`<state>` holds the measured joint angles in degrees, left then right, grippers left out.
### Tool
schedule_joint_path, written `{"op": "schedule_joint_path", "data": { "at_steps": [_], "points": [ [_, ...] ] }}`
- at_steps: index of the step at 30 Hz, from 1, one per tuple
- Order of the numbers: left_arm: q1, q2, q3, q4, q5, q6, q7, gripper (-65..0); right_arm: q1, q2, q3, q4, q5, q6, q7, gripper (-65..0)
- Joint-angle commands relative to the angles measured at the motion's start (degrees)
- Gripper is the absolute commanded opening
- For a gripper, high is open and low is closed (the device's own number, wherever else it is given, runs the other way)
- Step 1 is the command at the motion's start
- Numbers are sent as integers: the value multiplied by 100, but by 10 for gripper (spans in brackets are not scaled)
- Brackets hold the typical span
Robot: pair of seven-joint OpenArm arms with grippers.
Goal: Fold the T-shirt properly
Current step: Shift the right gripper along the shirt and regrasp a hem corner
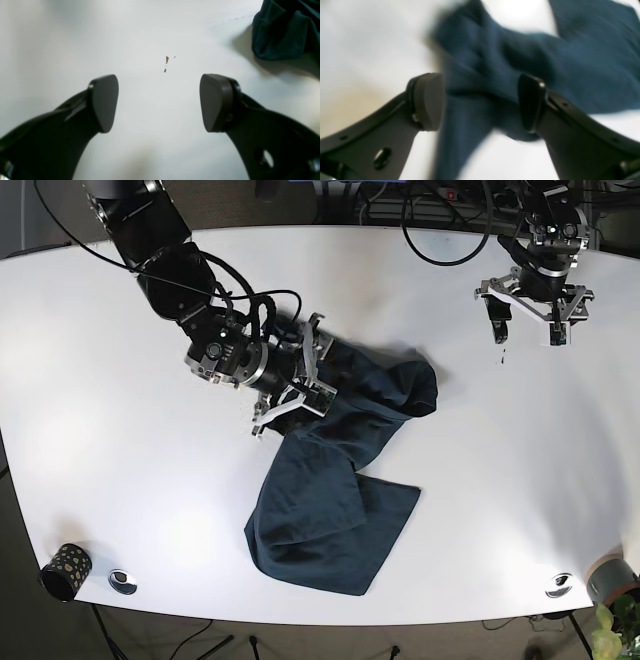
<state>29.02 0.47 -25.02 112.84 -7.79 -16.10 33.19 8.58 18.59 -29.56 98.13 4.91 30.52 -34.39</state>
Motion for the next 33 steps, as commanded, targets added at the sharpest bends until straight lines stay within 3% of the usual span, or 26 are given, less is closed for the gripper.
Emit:
{"op": "schedule_joint_path", "data": {
  "at_steps": [1,5,8,14,24,33],
  "points": [
    [4,-25,-17,97,-34,14,-123,-179,87,-70,24,-41,-469,20,499,-212],
    [-5,-25,-17,88,-34,14,-123,-179,61,-158,15,-340,-1278,55,912,-212],
    [-5,-25,-17,26,-34,14,-132,-179,87,-202,-116,-516,-1462,284,991,-212],
    [-5,-25,-17,0,-34,14,-132,-179,105,-211,-169,-674,-1532,284,1299,-212],
    [4,-25,-17,0,-34,14,-123,-179,430,-597,-143,-1439,-2860,266,1914,-212],
    [13,-25,-17,0,-34,14,-123,-179,694,-615,-143,-1483,-2895,266,1914,-212]
  ]
}}
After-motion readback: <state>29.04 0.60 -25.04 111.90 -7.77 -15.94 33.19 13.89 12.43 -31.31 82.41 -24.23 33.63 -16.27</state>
